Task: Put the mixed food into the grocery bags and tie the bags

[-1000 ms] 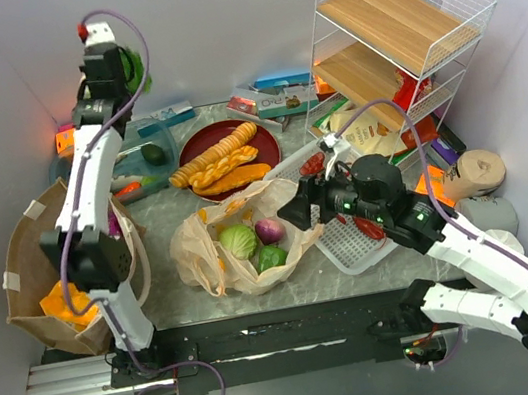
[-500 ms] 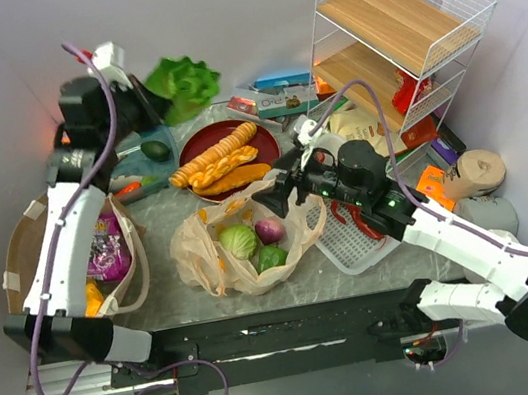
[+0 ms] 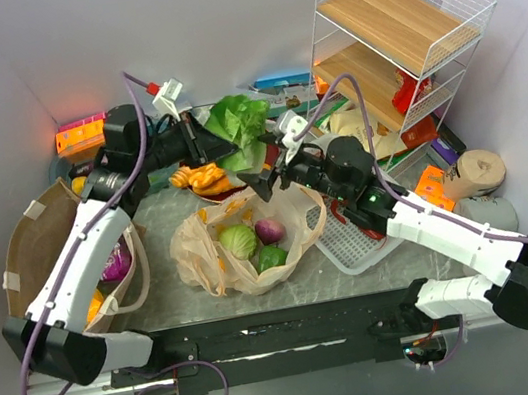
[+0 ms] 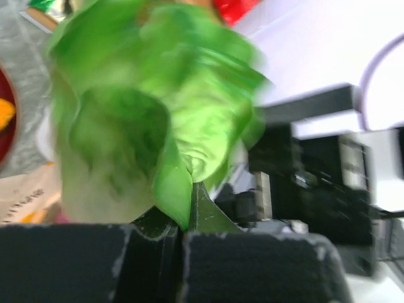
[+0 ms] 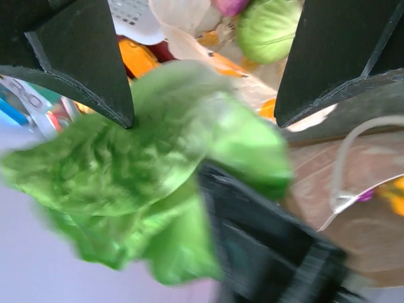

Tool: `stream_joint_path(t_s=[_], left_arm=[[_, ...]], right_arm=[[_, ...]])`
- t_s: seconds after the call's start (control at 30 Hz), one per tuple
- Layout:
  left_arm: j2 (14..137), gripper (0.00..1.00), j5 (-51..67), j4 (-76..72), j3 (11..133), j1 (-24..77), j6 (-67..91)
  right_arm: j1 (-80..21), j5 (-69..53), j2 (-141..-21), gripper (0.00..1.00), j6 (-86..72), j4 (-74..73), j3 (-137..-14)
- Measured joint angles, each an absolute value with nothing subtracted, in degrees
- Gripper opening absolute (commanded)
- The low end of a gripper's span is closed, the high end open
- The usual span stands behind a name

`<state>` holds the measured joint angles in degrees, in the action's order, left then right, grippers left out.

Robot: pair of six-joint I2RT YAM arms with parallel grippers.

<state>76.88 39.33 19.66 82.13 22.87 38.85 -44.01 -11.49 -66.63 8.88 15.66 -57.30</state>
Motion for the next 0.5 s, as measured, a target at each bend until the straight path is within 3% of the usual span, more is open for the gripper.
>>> stream_joint_path(t_s=[0.23, 0.5], left_arm=[[72.8, 0.01, 43.0, 14.3, 79.5, 23.1, 42.9], [72.8, 0.01, 45.5, 11.6, 78.0, 24.3, 43.9]], right_arm=[[-44.0, -6.7, -67.2, 0.99, 9.5, 17.2, -57.4], [-42.8, -12.4, -67.6, 0.99, 7.9, 17.2, -57.4]])
